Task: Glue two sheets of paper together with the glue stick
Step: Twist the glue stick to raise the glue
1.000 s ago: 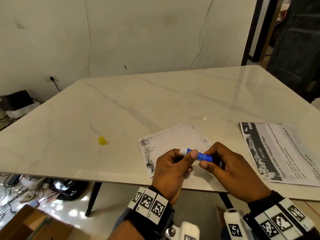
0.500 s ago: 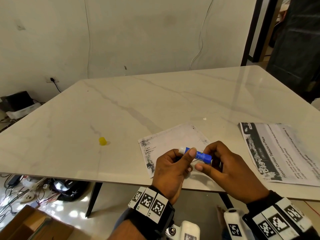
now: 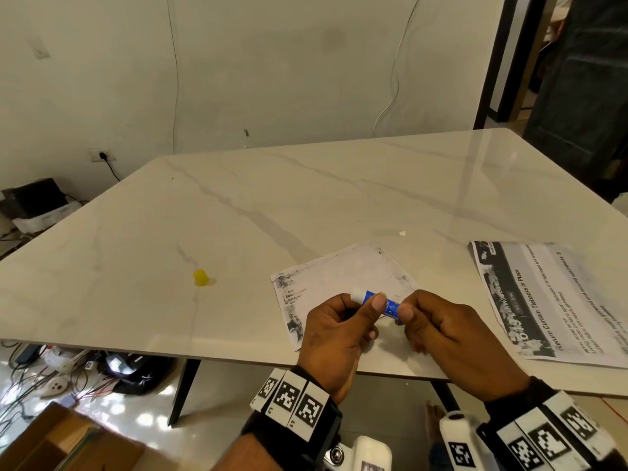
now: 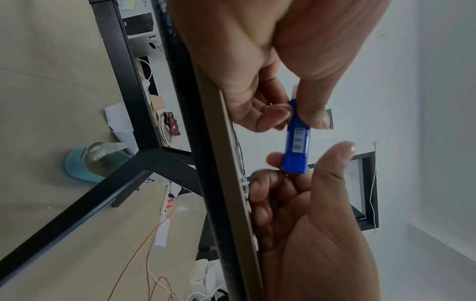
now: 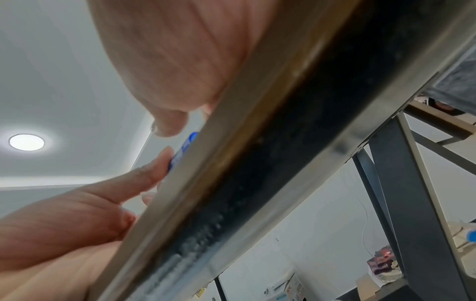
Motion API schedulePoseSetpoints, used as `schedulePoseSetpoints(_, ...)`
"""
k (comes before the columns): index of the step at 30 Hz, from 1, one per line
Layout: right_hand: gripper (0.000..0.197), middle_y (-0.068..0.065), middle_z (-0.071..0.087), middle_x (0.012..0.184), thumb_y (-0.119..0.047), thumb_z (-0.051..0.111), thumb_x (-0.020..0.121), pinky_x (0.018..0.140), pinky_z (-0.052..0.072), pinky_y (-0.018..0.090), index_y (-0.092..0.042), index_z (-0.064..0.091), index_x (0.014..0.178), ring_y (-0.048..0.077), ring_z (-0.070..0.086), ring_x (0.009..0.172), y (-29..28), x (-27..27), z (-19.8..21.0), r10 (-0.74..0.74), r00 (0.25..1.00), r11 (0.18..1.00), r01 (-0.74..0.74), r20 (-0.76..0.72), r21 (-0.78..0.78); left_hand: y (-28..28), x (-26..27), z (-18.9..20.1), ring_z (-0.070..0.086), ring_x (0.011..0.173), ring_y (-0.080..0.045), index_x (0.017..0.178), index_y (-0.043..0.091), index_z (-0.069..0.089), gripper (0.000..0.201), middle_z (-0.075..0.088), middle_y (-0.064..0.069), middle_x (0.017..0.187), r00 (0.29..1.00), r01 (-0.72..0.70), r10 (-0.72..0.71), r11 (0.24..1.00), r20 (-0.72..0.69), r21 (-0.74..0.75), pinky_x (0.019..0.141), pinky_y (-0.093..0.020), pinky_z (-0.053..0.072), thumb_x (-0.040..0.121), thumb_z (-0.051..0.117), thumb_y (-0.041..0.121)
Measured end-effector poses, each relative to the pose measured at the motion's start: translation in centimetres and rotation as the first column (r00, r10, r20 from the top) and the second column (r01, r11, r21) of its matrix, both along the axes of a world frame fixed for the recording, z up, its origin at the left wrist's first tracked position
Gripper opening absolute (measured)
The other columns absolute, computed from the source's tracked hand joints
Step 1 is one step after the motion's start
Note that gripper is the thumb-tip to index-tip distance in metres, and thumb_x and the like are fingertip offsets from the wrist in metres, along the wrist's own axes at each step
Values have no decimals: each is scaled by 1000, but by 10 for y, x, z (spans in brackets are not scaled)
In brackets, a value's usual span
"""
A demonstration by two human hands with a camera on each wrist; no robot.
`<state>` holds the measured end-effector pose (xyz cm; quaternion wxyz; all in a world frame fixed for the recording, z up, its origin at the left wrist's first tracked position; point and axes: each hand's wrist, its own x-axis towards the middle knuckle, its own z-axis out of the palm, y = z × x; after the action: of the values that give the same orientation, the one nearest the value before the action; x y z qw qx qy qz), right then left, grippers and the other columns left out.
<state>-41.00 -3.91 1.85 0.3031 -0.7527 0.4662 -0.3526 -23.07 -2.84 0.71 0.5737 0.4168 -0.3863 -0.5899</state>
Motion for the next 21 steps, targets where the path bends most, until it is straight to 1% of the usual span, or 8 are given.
schedulePoseSetpoints(3, 44, -4, 63, 77, -74, 56, 75, 58, 53, 32, -35, 50, 95, 18, 59, 63, -1, 0, -3, -15, 999, 999, 14, -28, -40, 0, 0, 1, 51, 59, -17, 87, 12, 77, 33, 61, -10, 71, 1000, -1, 1, 1000, 3, 1, 59, -29, 43, 71, 85, 40)
schedulePoseSetpoints(5, 39, -9, 62, 85, -67, 60, 75, 58, 52, 31, -35, 50, 94, 18, 58, 65, -1, 0, -3, -27, 999, 998, 26, -18, -62, 0, -1, 1, 51, 58, -16, 85, 14, 77, 28, 61, -7, 68, 1000, -2, 2, 1000, 7, 5, 58, -28, 43, 71, 83, 37)
schedulePoseSetpoints(8, 36, -10, 62, 83, -67, 56, 76, 57, 47, 24, -32, 53, 88, 13, 56, 63, -1, -2, -4, -27, 999, 997, 25, -22, -76, 1, -1, 2, 51, 58, -16, 82, 16, 78, 25, 62, -8, 70, 1000, -4, 4, 1000, 17, -3, 57, -28, 43, 70, 83, 37)
schedulePoseSetpoints(10, 38, -9, 63, 78, -70, 48, 82, 55, 46, 23, -33, 56, 84, 11, 56, 60, -2, -3, -4, -14, 999, 998, 11, -53, -66, 1, -1, 3, 50, 59, -16, 81, 17, 77, 22, 62, -8, 72, 1000, 2, -2, 1000, 4, -1, 57, -29, 42, 70, 82, 36)
schedulePoseSetpoints(13, 50, -4, 64, 68, -72, 31, 90, 61, 53, 38, -34, 62, 81, 12, 57, 57, -4, -3, -6, 8, 999, 1000, -9, -51, -20, 0, 0, 3, 50, 58, -16, 77, 19, 76, 20, 60, -6, 71, 1000, 12, -12, 1000, -13, 15, 57, -28, 42, 69, 82, 36)
schedulePoseSetpoints(16, 45, -1, 66, 71, -69, 29, 90, 64, 53, 37, -38, 62, 86, 10, 58, 57, -4, -3, -3, 4, 1000, 1000, -4, -9, 8, 0, -1, 3, 49, 58, -17, 76, 20, 76, 20, 60, -4, 68, 1000, -2, 2, 1000, -6, 7, 57, -28, 42, 69, 83, 37)
schedulePoseSetpoints(18, 40, -7, 67, 77, -72, 39, 86, 63, 53, 34, -39, 60, 89, 12, 61, 62, -2, -2, 0, 9, 1000, 1000, -9, 0, -8, 1, -2, 2, 49, 58, -17, 78, 18, 77, 21, 61, -6, 70, 1000, -14, 14, 1000, -3, -3, 57, -29, 41, 69, 84, 36)
schedulePoseSetpoints(21, 37, -12, 65, 83, -67, 62, 74, 57, 50, 27, -36, 57, 94, 14, 58, 62, -1, -2, 0, -20, 1000, 1000, 20, -7, -24, 2, -2, 1, 50, 58, -17, 82, 15, 77, 26, 61, -10, 71, 1000, -21, 21, 1000, 6, 0, 58, -30, 42, 71, 84, 37)
